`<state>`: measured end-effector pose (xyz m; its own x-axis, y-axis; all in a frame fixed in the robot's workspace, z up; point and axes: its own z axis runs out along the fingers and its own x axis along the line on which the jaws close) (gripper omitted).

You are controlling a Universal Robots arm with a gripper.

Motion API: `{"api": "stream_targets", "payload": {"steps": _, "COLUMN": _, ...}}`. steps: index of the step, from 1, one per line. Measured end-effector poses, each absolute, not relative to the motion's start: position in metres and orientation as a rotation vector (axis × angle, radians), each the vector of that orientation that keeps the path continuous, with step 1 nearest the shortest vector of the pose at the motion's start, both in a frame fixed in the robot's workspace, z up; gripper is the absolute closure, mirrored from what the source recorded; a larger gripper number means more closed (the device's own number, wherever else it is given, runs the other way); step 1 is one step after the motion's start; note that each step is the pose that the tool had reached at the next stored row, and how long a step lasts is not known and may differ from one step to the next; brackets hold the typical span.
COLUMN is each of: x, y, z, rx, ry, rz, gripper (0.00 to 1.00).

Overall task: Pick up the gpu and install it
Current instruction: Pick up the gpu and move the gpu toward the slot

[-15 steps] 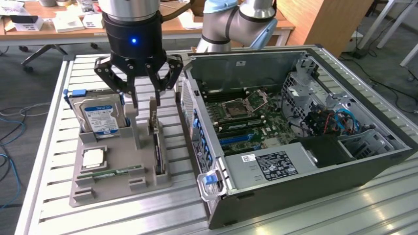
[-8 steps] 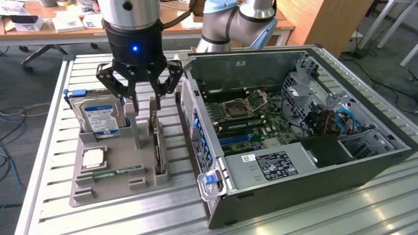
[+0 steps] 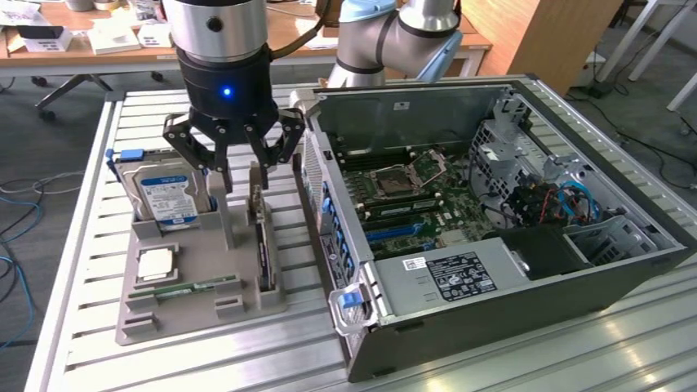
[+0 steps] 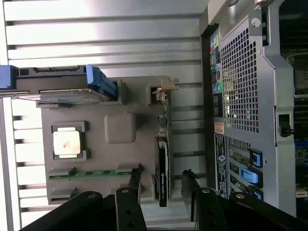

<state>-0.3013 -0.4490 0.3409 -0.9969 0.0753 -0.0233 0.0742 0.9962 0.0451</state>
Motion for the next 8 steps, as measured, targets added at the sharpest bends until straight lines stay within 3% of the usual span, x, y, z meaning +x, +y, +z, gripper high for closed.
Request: {"api": "stream_targets", "payload": {"steps": 8, "x": -0.3011, "y": -0.4489, "z": 0.3406, "rx": 0.117, "ry": 3.113, "rz": 0.069, "gripper": 0.53}}
